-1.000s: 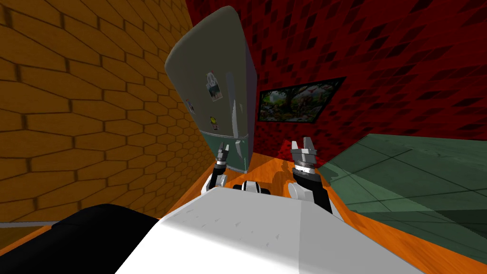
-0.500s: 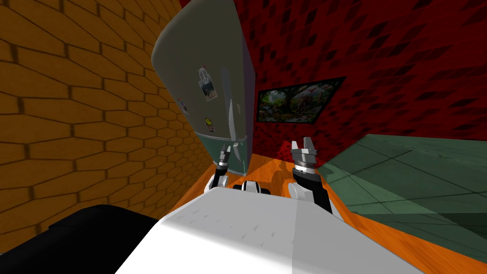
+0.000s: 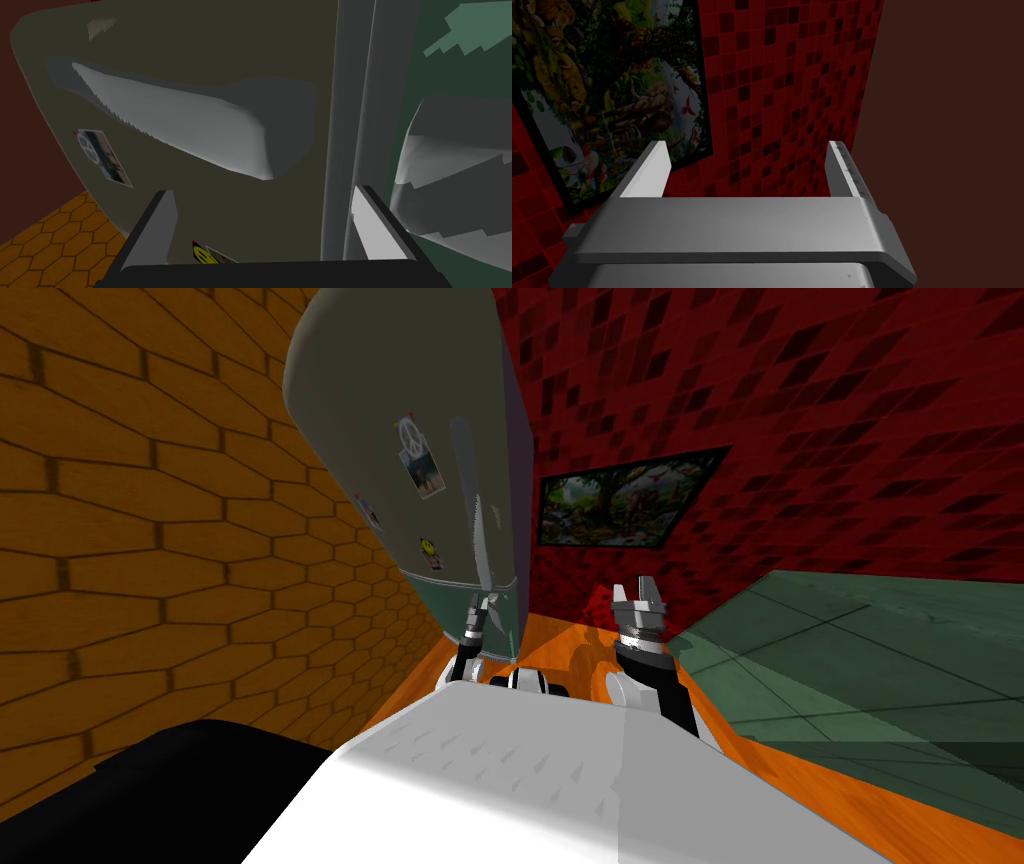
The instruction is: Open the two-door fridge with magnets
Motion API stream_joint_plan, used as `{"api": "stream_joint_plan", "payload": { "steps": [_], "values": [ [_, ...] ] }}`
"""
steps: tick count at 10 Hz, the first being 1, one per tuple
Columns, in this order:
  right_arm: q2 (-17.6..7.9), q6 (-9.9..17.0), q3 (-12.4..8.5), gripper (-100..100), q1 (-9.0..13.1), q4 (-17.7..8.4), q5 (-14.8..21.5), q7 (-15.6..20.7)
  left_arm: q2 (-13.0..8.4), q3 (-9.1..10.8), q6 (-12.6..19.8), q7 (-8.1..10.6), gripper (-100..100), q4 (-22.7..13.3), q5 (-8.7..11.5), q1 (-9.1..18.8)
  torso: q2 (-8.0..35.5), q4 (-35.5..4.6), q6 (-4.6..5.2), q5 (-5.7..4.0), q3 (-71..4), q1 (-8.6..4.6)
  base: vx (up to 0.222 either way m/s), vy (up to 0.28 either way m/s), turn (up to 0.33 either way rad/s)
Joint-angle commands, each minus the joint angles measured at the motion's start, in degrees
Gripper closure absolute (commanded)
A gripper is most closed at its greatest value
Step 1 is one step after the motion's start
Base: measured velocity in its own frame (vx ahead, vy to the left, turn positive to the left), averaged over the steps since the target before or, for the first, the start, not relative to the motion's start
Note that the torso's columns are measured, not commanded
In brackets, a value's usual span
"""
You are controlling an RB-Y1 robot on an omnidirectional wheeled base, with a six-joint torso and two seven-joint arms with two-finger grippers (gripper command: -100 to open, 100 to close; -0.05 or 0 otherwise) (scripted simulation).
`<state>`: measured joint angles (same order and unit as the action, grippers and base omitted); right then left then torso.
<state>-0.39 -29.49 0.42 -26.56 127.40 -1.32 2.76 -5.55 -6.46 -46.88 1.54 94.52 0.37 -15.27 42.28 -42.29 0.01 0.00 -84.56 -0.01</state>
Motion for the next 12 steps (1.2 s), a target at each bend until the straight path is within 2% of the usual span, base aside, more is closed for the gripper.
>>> {"api": "stream_joint_plan", "payload": {
  "steps": [1,4,5,6,8,9,10,12],
  "values": [
    [0.0,0.0,0.0,0,0.01,0.0,0.0,0.0,-0.02,0.1,1.37,0.06,-100,1.1,0.07,0.46,-0.08,0.04,0.06,0.0,-0.06,0.01,0.01,-0.003,0.009],
    [0.0,0.0,0.0,0,0.0,0.0,0.0,0.0,-0.17,0.39,4.64,0.16,-100,3.49,0.23,1.4,-0.04,0.02,0.0,0.0,-0.03,0.0,0.026,-0.006,0.007],
    [0.0,0.0,0.0,0,0.01,0.0,0.0,0.0,-0.05,0.27,3.96,0.07,-100,2.95,0.16,1.27,-0.03,-0.01,0.01,-0.01,-0.02,0.02,0.0,0.0,0.0],
    [0.0,0.0,0.0,0,0.01,0.0,0.0,0.0,-0.07,0.2,2.46,0.09,100,1.9,0.12,0.77,-0.07,0.0,0.04,0.0,-0.05,0.03,-0.014,0.004,-0.017],
    [0.0,0.0,0.0,0,0.01,0.0,0.0,0.0,0.02,0.0,0.29,0.02,100,0.31,0.01,0.15,0.02,0.0,0.0,0.01,0.01,0.04,-0.021,0.007,-0.01],
    [0.0,0.0,0.0,0,0.01,0.0,0.0,0.0,-0.01,0.04,1.29,0.04,100,1.1,0.04,0.22,0.04,-0.01,-0.01,0.0,0.02,0.02,-0.011,0.002,0.0],
    [0.0,0.0,0.0,0,0.01,0.0,0.0,0.0,-1.34,-0.73,2.55,1.4,-100,1.57,1.75,0.37,-0.01,0.0,0.0,-0.01,-0.01,-0.01,-0.013,0.004,-0.022],
    [0.0,0.0,0.0,0,0.01,0.0,0.0,0.0,-1.62,-1.58,4.18,2.91,-100,2.31,3.66,0.58,0.0,0.01,0.0,0.0,-0.01,0.02,-0.018,0.009,-0.019]
  ]
}}
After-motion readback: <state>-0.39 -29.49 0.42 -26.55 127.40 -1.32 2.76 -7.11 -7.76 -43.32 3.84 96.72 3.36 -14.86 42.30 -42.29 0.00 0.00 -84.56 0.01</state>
